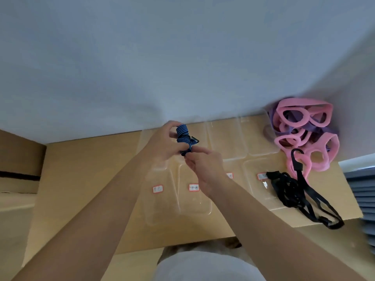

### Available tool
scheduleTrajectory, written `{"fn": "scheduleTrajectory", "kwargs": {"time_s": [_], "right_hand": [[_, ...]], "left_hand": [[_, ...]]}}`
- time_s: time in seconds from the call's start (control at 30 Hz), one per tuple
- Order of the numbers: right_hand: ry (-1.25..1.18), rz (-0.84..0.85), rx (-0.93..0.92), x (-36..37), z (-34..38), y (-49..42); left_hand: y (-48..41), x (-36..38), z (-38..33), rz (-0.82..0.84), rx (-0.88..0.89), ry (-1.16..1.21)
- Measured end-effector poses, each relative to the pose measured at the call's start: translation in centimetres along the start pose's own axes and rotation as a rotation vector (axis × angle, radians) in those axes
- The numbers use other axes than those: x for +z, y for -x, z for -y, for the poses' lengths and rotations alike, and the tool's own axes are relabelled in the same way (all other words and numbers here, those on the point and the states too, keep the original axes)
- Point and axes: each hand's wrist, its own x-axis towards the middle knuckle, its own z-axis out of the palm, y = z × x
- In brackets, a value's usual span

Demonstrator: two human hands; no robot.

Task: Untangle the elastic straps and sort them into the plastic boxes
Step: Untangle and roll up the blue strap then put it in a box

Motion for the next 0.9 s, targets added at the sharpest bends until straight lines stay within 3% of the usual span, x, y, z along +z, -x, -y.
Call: {"fn": "scheduleTrajectory", "kwargs": {"time_s": [0.13,0.43,0.9], "right_hand": [[-0.019,-0.141,-0.050,1.5,-0.1,-3.7],[-0.065,-0.276,-0.006,3.5,-0.8,-8.9],[0.297,-0.365,-0.178,5.8,-1.1,-11.1]], "left_hand": [[-4.5,0.6,0.0,0.056,0.046,-0.174],[-9.1,2.6,1.4,-0.013,-0.018,-0.438],[-11.4,1.8,1.1,-0.045,0.130,-0.774]]}}
